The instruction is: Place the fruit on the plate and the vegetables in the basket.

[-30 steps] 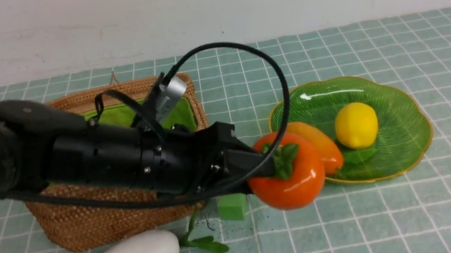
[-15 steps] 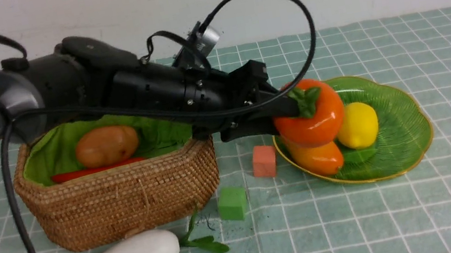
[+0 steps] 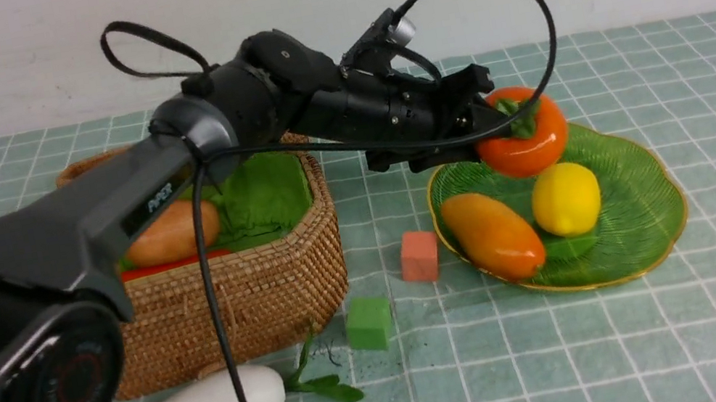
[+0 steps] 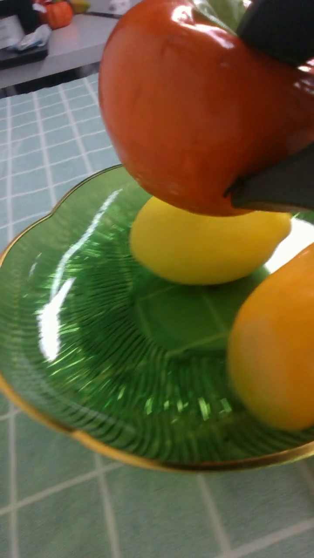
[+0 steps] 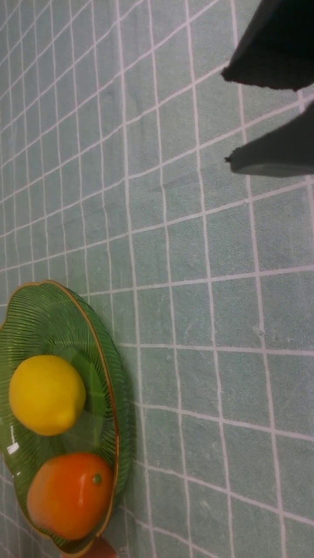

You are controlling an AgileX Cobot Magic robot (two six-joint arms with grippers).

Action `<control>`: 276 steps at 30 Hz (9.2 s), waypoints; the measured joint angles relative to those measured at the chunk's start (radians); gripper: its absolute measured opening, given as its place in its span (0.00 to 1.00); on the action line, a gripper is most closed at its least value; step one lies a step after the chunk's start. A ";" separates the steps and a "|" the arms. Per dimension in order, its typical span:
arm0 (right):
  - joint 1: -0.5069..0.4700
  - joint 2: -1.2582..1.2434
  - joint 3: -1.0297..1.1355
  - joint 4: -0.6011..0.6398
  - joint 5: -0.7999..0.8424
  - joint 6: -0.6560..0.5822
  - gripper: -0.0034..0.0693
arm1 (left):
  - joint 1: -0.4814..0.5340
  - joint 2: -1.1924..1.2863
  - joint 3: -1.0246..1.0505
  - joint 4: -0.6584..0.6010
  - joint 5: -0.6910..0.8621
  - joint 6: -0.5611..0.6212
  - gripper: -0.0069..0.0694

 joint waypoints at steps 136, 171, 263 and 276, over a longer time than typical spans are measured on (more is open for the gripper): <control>0.000 0.000 0.000 0.000 0.000 0.000 0.38 | 0.143 -1.070 1.085 0.804 0.302 0.372 0.80; 0.000 0.000 0.000 0.000 0.000 0.000 0.38 | 0.319 -0.903 0.832 0.444 -0.032 0.272 0.80; 0.000 0.000 0.000 0.000 0.000 0.000 0.38 | 0.319 -2.191 1.445 0.688 0.300 -0.335 0.07; 0.000 0.000 0.000 0.000 0.000 0.000 0.38 | 0.326 -2.326 1.704 0.810 0.032 -0.337 0.07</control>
